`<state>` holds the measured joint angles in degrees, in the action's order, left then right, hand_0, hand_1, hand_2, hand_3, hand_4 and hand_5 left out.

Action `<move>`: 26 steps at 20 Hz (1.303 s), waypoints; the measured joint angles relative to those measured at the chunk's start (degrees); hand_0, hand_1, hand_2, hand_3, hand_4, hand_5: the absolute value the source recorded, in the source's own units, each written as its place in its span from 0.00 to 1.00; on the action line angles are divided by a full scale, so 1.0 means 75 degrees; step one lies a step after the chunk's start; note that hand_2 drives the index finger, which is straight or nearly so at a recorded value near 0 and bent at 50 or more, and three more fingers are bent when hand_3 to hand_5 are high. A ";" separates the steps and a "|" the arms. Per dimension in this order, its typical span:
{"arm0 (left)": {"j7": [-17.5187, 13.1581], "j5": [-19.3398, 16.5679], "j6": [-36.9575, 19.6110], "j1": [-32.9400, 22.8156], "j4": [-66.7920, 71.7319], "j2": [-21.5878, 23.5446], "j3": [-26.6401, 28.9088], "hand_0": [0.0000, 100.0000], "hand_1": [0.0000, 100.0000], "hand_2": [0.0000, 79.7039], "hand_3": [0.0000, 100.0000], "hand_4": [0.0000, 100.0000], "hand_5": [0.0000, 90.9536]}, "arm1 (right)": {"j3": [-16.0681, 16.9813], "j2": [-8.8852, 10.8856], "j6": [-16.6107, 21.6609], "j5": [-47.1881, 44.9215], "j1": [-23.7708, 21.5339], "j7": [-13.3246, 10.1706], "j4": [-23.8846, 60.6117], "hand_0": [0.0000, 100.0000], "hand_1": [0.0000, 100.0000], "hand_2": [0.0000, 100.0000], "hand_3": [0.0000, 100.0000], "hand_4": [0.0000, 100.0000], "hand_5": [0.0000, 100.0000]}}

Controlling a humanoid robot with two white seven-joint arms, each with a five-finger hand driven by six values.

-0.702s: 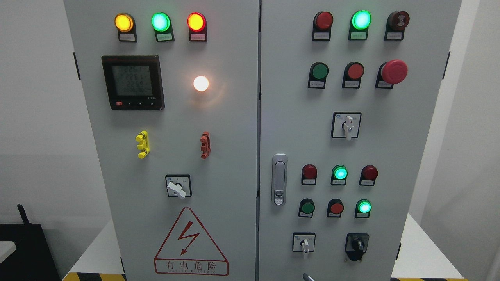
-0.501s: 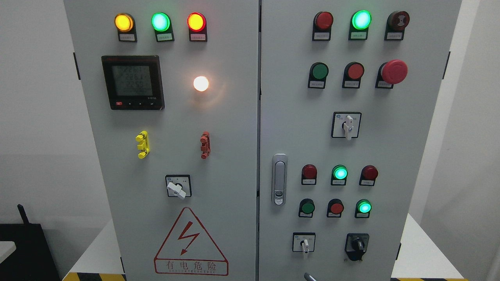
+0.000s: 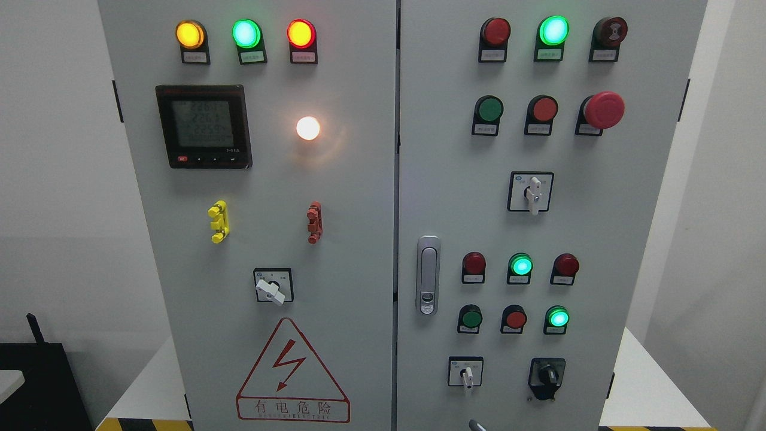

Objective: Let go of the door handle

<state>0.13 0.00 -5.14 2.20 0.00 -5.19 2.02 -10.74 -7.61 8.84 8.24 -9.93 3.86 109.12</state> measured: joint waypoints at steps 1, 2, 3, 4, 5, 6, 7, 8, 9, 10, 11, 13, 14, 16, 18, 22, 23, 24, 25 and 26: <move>0.0000 0.0000 0.0000 0.0000 0.0000 0.0000 0.0000 0.12 0.39 0.00 0.00 0.00 0.00 | 0.0001 0.0000 0.0000 0.0002 0.0000 -0.0006 0.0002 0.45 0.03 0.00 0.00 0.00 0.00; 0.0000 0.0000 0.0000 0.0000 0.0000 0.0000 0.0000 0.12 0.39 0.00 0.00 0.00 0.00 | 0.0002 -0.0001 0.0000 0.0004 0.0000 -0.0011 0.0003 0.44 0.03 0.00 0.00 0.00 0.00; 0.0000 0.0000 0.0000 0.0000 0.0000 0.0000 0.0000 0.12 0.39 0.00 0.00 0.00 0.00 | 0.0003 -0.0001 0.0000 0.0013 0.0000 -0.0028 0.0004 0.43 0.05 0.00 0.09 0.04 0.03; 0.0000 0.0000 0.0000 0.0000 0.0000 0.0000 0.0000 0.12 0.39 0.00 0.00 0.00 0.00 | 0.0003 -0.0001 0.0000 0.0026 0.0000 -0.0042 0.0006 0.43 0.07 0.00 0.19 0.18 0.14; 0.0000 0.0000 0.0000 0.0000 0.0000 0.0000 0.0000 0.12 0.39 0.00 0.00 0.00 0.00 | 0.0003 -0.0001 0.0011 0.0062 0.0009 -0.0068 0.0007 0.43 0.08 0.00 0.26 0.25 0.19; 0.0000 0.0000 0.0000 0.0000 0.0000 0.0000 0.0000 0.12 0.39 0.00 0.00 0.00 0.00 | 0.0003 -0.0002 0.0036 0.0133 0.0024 -0.0112 0.0009 0.43 0.08 0.00 0.39 0.34 0.29; 0.0000 0.0000 0.0000 0.0000 0.0000 0.0000 0.0000 0.12 0.39 0.00 0.00 0.00 0.00 | 0.0004 -0.0002 0.0082 0.0235 0.0037 -0.0154 0.0009 0.44 0.08 0.00 0.46 0.37 0.34; 0.0000 0.0000 0.0000 0.0000 0.0000 0.0000 0.0000 0.12 0.39 0.00 0.00 0.00 0.00 | 0.0004 -0.0003 0.0145 0.0339 0.0055 -0.0217 0.0010 0.44 0.08 0.00 0.48 0.39 0.37; 0.0000 0.0000 0.0000 0.0000 0.0000 0.0000 0.0000 0.12 0.39 0.00 0.00 0.00 0.00 | 0.0005 -0.0003 0.0214 0.0469 0.0069 -0.0251 0.0010 0.45 0.09 0.00 0.54 0.46 0.47; 0.0000 0.0000 0.0000 0.0000 0.0000 0.0000 0.0000 0.12 0.39 0.00 0.00 0.00 0.00 | 0.0005 -0.0004 0.0282 0.0617 0.0089 -0.0279 0.0012 0.45 0.10 0.00 0.58 0.50 0.54; 0.0000 0.0000 0.0000 0.0000 0.0000 0.0000 0.0000 0.12 0.39 0.00 0.00 0.00 0.00 | 0.0006 -0.0006 0.0364 0.0790 0.0104 -0.0313 0.0013 0.44 0.12 0.00 0.60 0.52 0.58; 0.0000 0.0000 0.0000 0.0000 0.0000 0.0000 0.0000 0.12 0.39 0.00 0.00 0.00 0.00 | 0.0007 -0.0009 0.0525 0.1235 0.0129 -0.0367 0.0016 0.44 0.15 0.00 0.65 0.59 0.66; 0.0000 0.0000 0.0000 0.0000 0.0000 0.0000 0.0000 0.12 0.39 0.00 0.00 0.00 0.00 | 0.0006 -0.0010 0.0615 0.1499 0.0140 -0.0387 0.0016 0.44 0.16 0.00 0.67 0.60 0.68; 0.0000 0.0000 0.0000 0.0000 0.0000 0.0000 0.0000 0.12 0.39 0.00 0.00 0.00 0.00 | 0.0003 -0.0010 0.0754 0.2141 0.0177 -0.0456 0.0017 0.46 0.16 0.00 0.69 0.63 0.71; 0.0000 0.0000 0.0000 0.0000 0.0000 0.0000 0.0000 0.12 0.39 0.00 0.00 0.00 0.00 | -0.0010 -0.0012 0.0841 0.2785 0.0264 -0.0575 0.0016 0.47 0.18 0.00 0.73 0.66 0.73; 0.0000 0.0000 0.0000 0.0000 0.0000 0.0000 0.0000 0.12 0.39 0.00 0.00 0.00 0.00 | -0.0049 -0.0013 0.0892 0.4052 0.0517 -0.0937 0.0001 0.48 0.23 0.00 0.82 0.73 0.81; 0.0000 0.0000 0.0000 0.0000 0.0000 0.0000 0.0000 0.12 0.39 0.00 0.00 0.00 0.00 | -0.0068 -0.0013 0.0893 0.4428 0.0591 -0.1034 -0.0008 0.48 0.25 0.00 0.83 0.76 0.87; 0.0000 0.0000 0.0000 0.0000 0.0000 0.0000 0.0000 0.12 0.39 0.00 0.00 0.00 0.00 | -0.0084 -0.0014 0.0893 0.4802 0.0687 -0.1143 -0.0015 0.47 0.27 0.00 0.85 0.80 0.91; 0.0000 0.0000 0.0000 0.0000 0.0000 0.0000 0.0000 0.12 0.39 0.00 0.00 0.00 0.00 | -0.0099 -0.0018 0.0861 0.5202 0.0795 -0.1284 -0.0022 0.45 0.29 0.00 0.87 0.84 0.94; 0.0000 0.0000 0.0000 0.0000 0.0001 0.0000 0.0000 0.12 0.39 0.00 0.00 0.00 0.00 | -0.0117 -0.0020 0.0766 0.5649 0.0880 -0.1382 -0.0038 0.45 0.30 0.00 0.91 0.88 0.96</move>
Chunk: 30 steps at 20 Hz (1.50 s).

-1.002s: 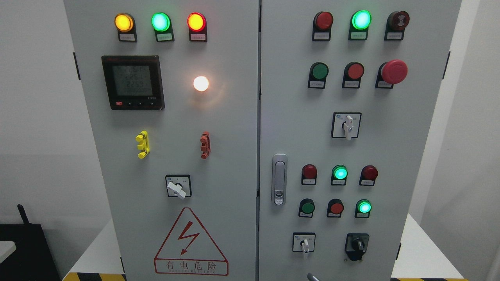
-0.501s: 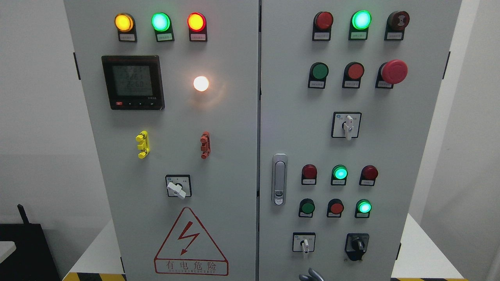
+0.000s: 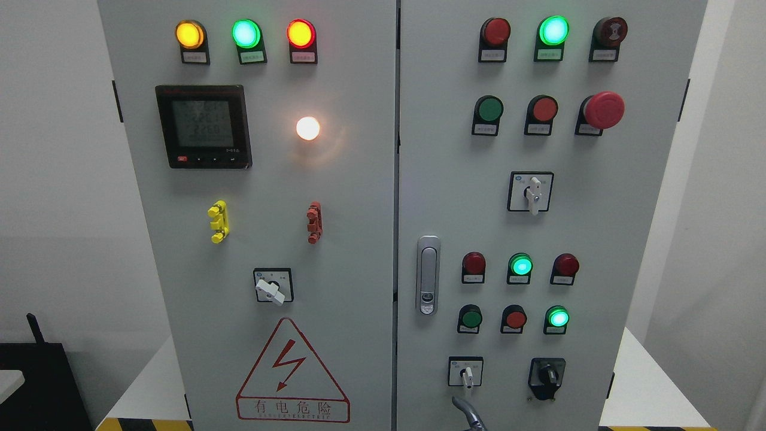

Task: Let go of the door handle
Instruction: 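Raise the right hand up toward the silver lever door handle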

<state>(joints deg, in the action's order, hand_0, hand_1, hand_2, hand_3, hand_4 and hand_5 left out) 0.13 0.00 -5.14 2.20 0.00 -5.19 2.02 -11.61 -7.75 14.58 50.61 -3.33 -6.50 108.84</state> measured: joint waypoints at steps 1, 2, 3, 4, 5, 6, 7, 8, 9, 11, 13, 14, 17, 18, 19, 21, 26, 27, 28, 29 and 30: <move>0.0000 0.0000 0.0000 0.0001 -0.0001 0.0000 0.0000 0.12 0.39 0.00 0.00 0.00 0.00 | -0.0020 -0.0002 -0.0115 0.0361 0.0068 -0.0091 -0.0017 0.44 0.30 0.00 0.96 0.92 0.97; 0.0000 0.0000 0.0000 0.0000 0.0000 0.0000 0.0000 0.12 0.39 0.00 0.00 0.00 0.00 | -0.0041 -0.0002 -0.0243 0.0670 0.0158 -0.0163 -0.0047 0.43 0.30 0.00 0.98 0.93 0.98; 0.0000 0.0000 0.0000 0.0000 -0.0001 0.0000 0.0000 0.12 0.39 0.00 0.00 0.00 0.00 | -0.0065 -0.0004 -0.0379 0.0966 0.0287 -0.0270 -0.0075 0.42 0.30 0.00 1.00 0.96 0.99; 0.0000 0.0000 0.0000 0.0000 0.0000 0.0000 0.0000 0.12 0.39 0.00 0.00 0.00 0.00 | -0.0092 -0.0005 -0.0492 0.1198 0.0401 -0.0298 -0.0113 0.42 0.30 0.00 1.00 0.99 0.99; 0.0000 0.0000 0.0000 0.0001 -0.0001 0.0000 0.0000 0.12 0.39 0.00 0.00 0.00 0.00 | -0.0120 -0.0006 -0.0593 0.1376 0.0492 -0.0348 -0.0140 0.42 0.30 0.00 1.00 1.00 0.99; 0.0000 0.0000 0.0000 0.0000 0.0000 0.0000 0.0000 0.12 0.39 0.00 0.00 0.00 0.00 | -0.0163 -0.0006 -0.0696 0.1577 0.0595 -0.0370 -0.0179 0.42 0.29 0.00 1.00 1.00 0.99; 0.0000 0.0000 0.0000 0.0001 -0.0001 0.0000 0.0000 0.12 0.39 0.00 0.00 0.00 0.00 | -0.0203 -0.0008 -0.0748 0.1761 0.0690 -0.0391 -0.0213 0.42 0.29 0.00 1.00 1.00 0.99; 0.0000 0.0000 0.0000 0.0000 0.0000 0.0000 0.0000 0.12 0.39 0.00 0.00 0.00 0.00 | -0.0243 -0.0009 -0.0803 0.1943 0.0800 -0.0405 -0.0258 0.41 0.29 0.00 1.00 1.00 0.99; 0.0000 0.0000 0.0000 0.0000 -0.0001 0.0000 0.0000 0.12 0.39 0.00 0.00 0.00 0.00 | -0.0280 -0.0010 -0.0838 0.2135 0.0902 -0.0415 -0.0302 0.41 0.28 0.00 1.00 1.00 0.99; 0.0000 0.0000 0.0000 0.0000 -0.0001 0.0000 0.0000 0.12 0.39 0.00 0.00 0.00 0.00 | -0.0349 -0.0015 -0.0916 0.2515 0.1076 -0.0435 -0.0383 0.42 0.28 0.00 1.00 1.00 0.99; 0.0000 0.0000 0.0000 0.0000 -0.0001 0.0000 0.0000 0.12 0.39 0.00 0.00 0.00 0.00 | -0.0418 -0.0017 -0.1002 0.2802 0.1237 -0.0439 -0.0458 0.42 0.28 0.00 1.00 1.00 0.99; 0.0000 0.0000 0.0000 0.0000 -0.0001 0.0000 0.0000 0.12 0.39 0.00 0.00 0.00 0.00 | -0.0455 -0.0018 -0.1069 0.2942 0.1307 -0.0439 -0.0492 0.42 0.28 0.00 1.00 1.00 1.00; 0.0000 0.0000 0.0000 0.0000 -0.0001 0.0000 0.0000 0.12 0.39 0.00 0.00 0.00 0.00 | -0.0556 -0.0022 -0.1364 0.3252 0.1528 -0.0463 -0.0630 0.42 0.28 0.00 1.00 1.00 1.00; 0.0000 0.0000 0.0000 0.0000 -0.0001 0.0000 0.0000 0.12 0.39 0.00 0.00 0.00 0.00 | -0.0588 -0.0024 -0.1466 0.3322 0.1601 -0.0471 -0.0676 0.42 0.28 0.00 1.00 1.00 1.00; 0.0000 0.0000 0.0000 0.0000 -0.0001 0.0000 0.0000 0.12 0.39 0.00 0.00 0.00 0.00 | -0.0619 -0.0026 -0.1606 0.3392 0.1683 -0.0476 -0.0725 0.42 0.28 0.00 1.00 1.00 1.00; 0.0000 0.0000 0.0000 0.0000 -0.0001 0.0000 0.0000 0.12 0.39 0.00 0.00 0.00 0.00 | -0.0670 -0.0029 -0.1774 0.3494 0.1835 -0.0438 -0.0815 0.42 0.28 0.00 1.00 1.00 1.00; 0.0000 0.0000 0.0000 0.0000 -0.0001 0.0000 0.0000 0.12 0.39 0.00 0.00 0.00 0.00 | -0.0769 -0.0034 -0.2339 0.3626 0.2139 -0.0332 -0.1048 0.42 0.28 0.00 1.00 1.00 1.00; 0.0000 0.0000 0.0000 0.0000 -0.0001 0.0000 0.0000 0.12 0.39 0.00 0.00 0.00 0.00 | -0.0782 -0.0034 -0.2446 0.3639 0.2170 -0.0307 -0.1085 0.42 0.29 0.00 1.00 1.00 1.00; 0.0000 0.0000 0.0000 0.0000 -0.0001 0.0000 0.0000 0.12 0.39 0.00 0.00 0.00 0.00 | -0.0797 -0.0035 -0.2499 0.3646 0.2202 -0.0294 -0.1119 0.43 0.29 0.00 1.00 1.00 1.00; 0.0000 0.0000 0.0000 0.0000 0.0000 0.0000 0.0000 0.12 0.39 0.00 0.00 0.00 0.00 | -0.0805 -0.0036 -0.2569 0.3653 0.2227 -0.0288 -0.1148 0.43 0.29 0.00 1.00 1.00 1.00; 0.0000 0.0000 0.0000 0.0000 -0.0001 0.0000 0.0000 0.12 0.39 0.00 0.00 0.00 0.00 | -0.0816 -0.0037 -0.2618 0.3660 0.2250 -0.0281 -0.1174 0.43 0.29 0.00 1.00 1.00 1.00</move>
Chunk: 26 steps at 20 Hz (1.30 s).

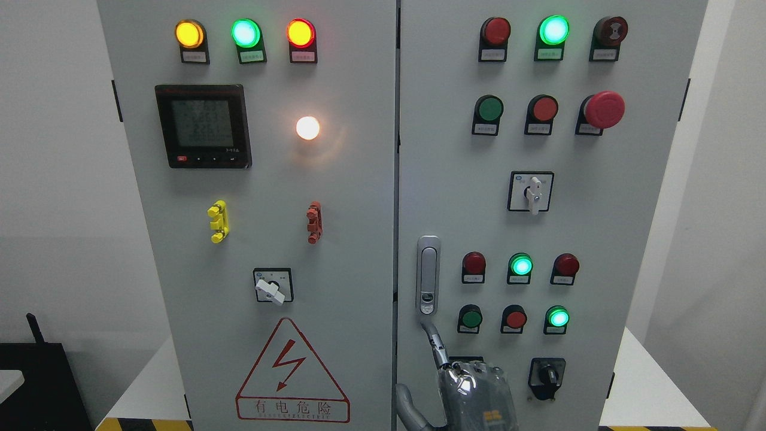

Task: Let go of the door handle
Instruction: 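Raise the right hand up toward the silver lever door handle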

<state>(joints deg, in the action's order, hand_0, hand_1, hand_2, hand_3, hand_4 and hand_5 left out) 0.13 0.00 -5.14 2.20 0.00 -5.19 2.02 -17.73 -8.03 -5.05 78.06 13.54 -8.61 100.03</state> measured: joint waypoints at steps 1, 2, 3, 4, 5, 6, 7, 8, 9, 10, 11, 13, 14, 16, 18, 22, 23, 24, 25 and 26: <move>0.0000 0.0000 0.0000 0.0000 0.0000 0.0000 0.0000 0.12 0.39 0.00 0.00 0.00 0.00 | -0.0012 0.0000 -0.0022 0.0005 0.0028 0.0003 -0.0030 0.43 0.29 0.00 1.00 1.00 1.00; 0.0000 0.0000 0.0000 0.0000 0.0000 0.0000 0.0000 0.12 0.39 0.00 0.00 0.00 0.00 | -0.0017 -0.0001 -0.0036 0.0009 0.0057 0.0010 -0.0056 0.43 0.29 0.00 1.00 1.00 1.00; 0.0000 0.0000 0.0000 0.0000 0.0000 0.0000 0.0000 0.12 0.39 0.00 0.00 0.00 0.00 | -0.0025 -0.0002 -0.0048 0.0012 0.0078 0.0019 -0.0077 0.43 0.29 0.00 1.00 1.00 1.00; 0.0000 0.0000 0.0000 0.0000 0.0000 0.0000 0.0000 0.12 0.39 0.00 0.00 0.00 0.00 | -0.0029 -0.0003 -0.0065 0.0015 0.0099 0.0037 -0.0097 0.43 0.29 0.00 1.00 1.00 1.00; 0.0000 0.0000 0.0000 0.0000 0.0000 0.0000 0.0000 0.12 0.39 0.00 0.00 0.00 0.00 | -0.0034 -0.0003 -0.0071 0.0018 0.0120 0.0076 -0.0116 0.43 0.29 0.00 1.00 1.00 1.00; 0.0000 0.0000 0.0000 0.0000 0.0000 0.0000 0.0000 0.12 0.39 0.00 0.00 0.00 0.00 | -0.0038 -0.0003 -0.0076 0.0020 0.0141 0.0103 -0.0133 0.43 0.29 0.00 1.00 1.00 1.00; 0.0000 0.0000 0.0000 0.0000 0.0000 0.0000 0.0000 0.12 0.39 0.00 0.00 0.00 0.00 | -0.0041 -0.0004 -0.0083 0.0023 0.0163 0.0108 -0.0147 0.43 0.29 0.00 1.00 0.99 1.00; 0.0000 0.0000 0.0000 0.0000 0.0000 0.0000 0.0000 0.12 0.39 0.00 0.00 0.00 0.00 | -0.0043 -0.0004 -0.0089 0.0025 0.0184 0.0118 -0.0161 0.43 0.29 0.00 1.00 0.99 1.00; 0.0000 0.0000 0.0000 0.0000 0.0000 0.0000 0.0000 0.12 0.39 0.00 0.00 0.00 0.00 | -0.0045 -0.0005 -0.0095 0.0026 0.0211 0.0118 -0.0173 0.43 0.29 0.00 1.00 0.99 1.00; 0.0000 0.0000 0.0000 0.0000 0.0000 0.0000 0.0000 0.12 0.39 0.00 0.00 0.00 0.00 | -0.0047 -0.0006 -0.0103 0.0027 0.0238 0.0123 -0.0184 0.43 0.29 0.00 1.00 0.99 1.00; 0.0000 0.0000 0.0000 0.0000 0.0000 0.0000 0.0000 0.12 0.39 0.00 0.00 0.00 0.00 | -0.0049 -0.0007 -0.0104 0.0029 0.0265 0.0123 -0.0194 0.43 0.29 0.00 1.00 0.99 1.00; 0.0000 0.0000 0.0000 0.0000 0.0000 0.0000 0.0000 0.12 0.39 0.00 0.00 0.00 0.00 | -0.0047 -0.0009 -0.0108 0.0029 0.0314 0.0134 -0.0212 0.43 0.29 0.00 1.00 0.99 1.00; 0.0000 0.0000 0.0000 0.0000 0.0000 0.0000 0.0000 0.12 0.39 0.00 0.00 0.00 0.00 | -0.0046 -0.0009 -0.0108 0.0029 0.0331 0.0136 -0.0222 0.43 0.29 0.00 1.00 0.99 1.00; 0.0000 0.0000 0.0000 0.0000 0.0000 0.0000 0.0000 0.12 0.39 0.00 0.00 0.00 0.00 | -0.0043 -0.0010 -0.0108 0.0027 0.0362 0.0141 -0.0241 0.43 0.29 0.00 1.00 0.99 1.00; 0.0000 0.0000 0.0000 0.0000 0.0000 0.0000 0.0000 0.12 0.39 0.00 0.00 0.00 0.00 | -0.0035 -0.0011 -0.0150 0.0019 0.0389 0.0150 -0.0267 0.43 0.29 0.00 1.00 0.99 1.00; 0.0000 0.0000 0.0000 0.0000 0.0000 0.0000 0.0000 0.12 0.39 0.00 0.00 0.00 0.00 | -0.0025 -0.0014 -0.0207 0.0009 0.0432 0.0160 -0.0309 0.44 0.29 0.00 1.00 0.99 0.99; 0.0000 0.0000 0.0000 0.0000 0.0000 0.0000 0.0000 0.12 0.39 0.00 0.00 0.00 0.00 | -0.0019 -0.0014 -0.0211 0.0006 0.0448 0.0162 -0.0317 0.44 0.29 0.00 1.00 0.99 0.99; 0.0000 0.0000 0.0000 0.0000 0.0000 0.0000 0.0000 0.12 0.39 0.00 0.00 0.00 0.00 | -0.0015 -0.0015 -0.0219 0.0002 0.0459 0.0163 -0.0328 0.44 0.29 0.00 1.00 0.99 0.99; 0.0000 0.0000 0.0000 0.0000 0.0000 0.0000 0.0000 0.12 0.39 0.00 0.00 0.00 0.00 | -0.0005 -0.0015 -0.0224 -0.0002 0.0480 0.0163 -0.0340 0.44 0.29 0.00 1.00 0.99 0.99; 0.0000 0.0000 0.0000 0.0000 0.0000 0.0000 0.0000 0.12 0.39 0.00 0.00 0.00 0.00 | 0.0001 -0.0016 -0.0225 -0.0004 0.0491 0.0164 -0.0348 0.44 0.29 0.00 1.00 0.99 0.99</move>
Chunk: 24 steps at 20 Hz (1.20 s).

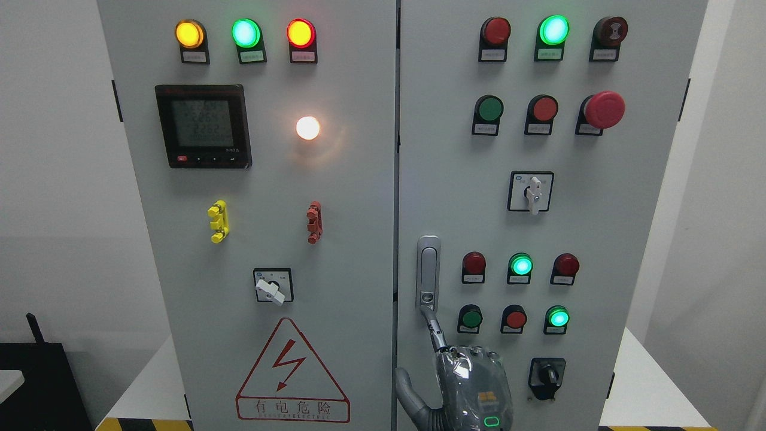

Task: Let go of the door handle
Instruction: 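Raise the right hand up toward the silver lever door handle, then close the right hand fingers around the silver door handle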

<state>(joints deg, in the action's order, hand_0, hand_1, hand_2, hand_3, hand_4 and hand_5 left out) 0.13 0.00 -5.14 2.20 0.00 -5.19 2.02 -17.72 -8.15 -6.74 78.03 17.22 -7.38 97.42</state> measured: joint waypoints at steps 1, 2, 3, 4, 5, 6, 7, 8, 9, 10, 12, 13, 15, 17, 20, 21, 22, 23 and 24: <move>0.0000 0.0000 0.0000 0.0000 0.0000 0.0000 0.0000 0.12 0.39 0.00 0.00 0.00 0.00 | 0.0011 0.0000 -0.0003 -0.0003 0.0013 0.0001 -0.0009 0.44 0.29 0.00 1.00 0.99 0.99; 0.0000 0.0000 0.0000 0.0000 0.0000 0.0000 0.0000 0.12 0.39 0.00 0.00 0.00 0.00 | 0.0018 -0.0001 -0.0005 -0.0005 0.0022 0.0001 -0.0015 0.44 0.29 0.00 1.00 0.99 0.99; 0.0000 0.0000 0.0000 0.0000 0.0000 0.0000 0.0000 0.12 0.39 0.00 0.00 0.00 0.00 | 0.0026 -0.0001 -0.0005 -0.0007 0.0027 0.0001 -0.0023 0.44 0.29 0.00 1.00 0.99 0.99; 0.0000 0.0000 0.0000 0.0000 0.0000 0.0000 0.0000 0.12 0.39 0.00 0.00 0.00 0.00 | 0.0031 -0.0001 -0.0006 -0.0009 0.0030 0.0000 -0.0027 0.44 0.29 0.00 1.00 0.99 0.99; 0.0000 0.0000 0.0000 0.0000 0.0000 0.0000 0.0000 0.12 0.39 0.00 0.00 0.00 0.00 | 0.0039 -0.0002 -0.0006 -0.0010 0.0030 0.0001 -0.0035 0.44 0.29 0.00 1.00 0.99 0.99; 0.0000 0.0000 0.0000 0.0000 0.0000 0.0000 0.0000 0.12 0.39 0.00 0.00 0.00 0.00 | 0.0043 -0.0002 -0.0006 -0.0012 0.0030 0.0001 -0.0039 0.44 0.29 0.00 1.00 0.99 0.99; 0.0000 0.0000 0.0000 0.0000 0.0000 0.0000 0.0000 0.12 0.39 0.00 0.00 0.00 0.00 | 0.0048 -0.0002 -0.0006 -0.0013 0.0030 0.0001 -0.0041 0.44 0.29 0.00 1.00 0.99 0.99; 0.0000 0.0000 0.0000 0.0000 0.0000 0.0000 0.0000 0.12 0.39 0.00 0.00 0.00 0.00 | 0.0053 -0.0002 -0.0006 -0.0014 0.0027 0.0001 -0.0047 0.44 0.29 0.00 1.00 0.99 0.99; 0.0000 0.0000 0.0000 0.0000 0.0000 0.0000 0.0000 0.12 0.39 0.00 0.00 0.00 0.00 | 0.0056 -0.0002 -0.0006 -0.0015 0.0022 0.0001 -0.0051 0.44 0.29 0.00 1.00 0.99 0.99; 0.0000 0.0000 0.0000 0.0000 0.0000 0.0000 0.0000 0.12 0.39 0.00 0.00 0.00 0.00 | 0.0058 -0.0003 -0.0006 -0.0015 0.0019 0.0001 -0.0053 0.44 0.29 0.00 1.00 0.99 0.99; 0.0000 0.0000 0.0000 0.0000 0.0000 0.0000 0.0000 0.12 0.39 0.00 0.00 0.00 0.00 | 0.0067 -0.0003 -0.0006 -0.0014 0.0013 0.0002 -0.0061 0.44 0.29 0.00 1.00 0.99 0.99; 0.0000 0.0000 0.0000 0.0000 0.0000 0.0000 0.0000 0.12 0.39 0.00 0.00 0.00 0.00 | 0.0070 -0.0003 -0.0006 -0.0012 0.0012 0.0003 -0.0064 0.44 0.29 0.00 1.00 1.00 0.99; 0.0000 0.0000 0.0000 0.0000 0.0000 0.0000 0.0000 0.12 0.39 0.00 0.00 0.00 0.00 | 0.0073 -0.0003 -0.0006 -0.0007 0.0009 0.0048 -0.0067 0.44 0.29 0.00 1.00 1.00 0.99; 0.0000 0.0000 0.0000 0.0000 0.0000 0.0000 0.0000 0.12 0.39 0.00 0.00 0.00 0.00 | 0.0076 -0.0004 -0.0006 -0.0001 0.0008 0.0097 -0.0069 0.44 0.29 0.00 1.00 1.00 0.99; 0.0000 0.0000 0.0000 0.0000 0.0000 0.0000 0.0000 0.12 0.39 0.00 0.00 0.00 0.00 | 0.0079 -0.0004 -0.0006 0.0006 0.0005 0.0153 -0.0072 0.44 0.29 0.00 1.00 1.00 0.99; 0.0000 0.0000 0.0000 0.0000 0.0000 0.0000 0.0000 0.12 0.39 0.00 0.00 0.00 0.00 | 0.0081 -0.0004 -0.0006 0.0007 0.0004 0.0167 -0.0072 0.44 0.29 0.00 1.00 1.00 0.99; 0.0000 0.0000 0.0000 0.0000 0.0000 0.0000 0.0000 0.12 0.39 0.00 0.00 0.00 0.00 | 0.0081 -0.0004 -0.0006 0.0008 0.0002 0.0179 -0.0073 0.44 0.29 0.00 1.00 1.00 0.99; 0.0000 0.0000 0.0000 0.0000 0.0000 0.0000 0.0000 0.12 0.39 0.00 0.00 0.00 0.00 | 0.0082 -0.0004 -0.0006 0.0009 0.0000 0.0187 -0.0074 0.44 0.29 0.00 1.00 1.00 0.99; 0.0000 0.0000 0.0000 0.0000 0.0000 0.0000 0.0000 0.12 0.39 0.00 0.00 0.00 0.00 | 0.0083 -0.0004 0.0000 0.0010 -0.0002 0.0197 -0.0075 0.44 0.29 0.00 1.00 1.00 0.99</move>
<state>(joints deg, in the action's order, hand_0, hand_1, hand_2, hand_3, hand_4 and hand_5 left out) 0.13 0.00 -5.14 2.20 0.00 -5.19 2.02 -17.10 -8.18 -6.74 78.11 17.21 -5.90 96.86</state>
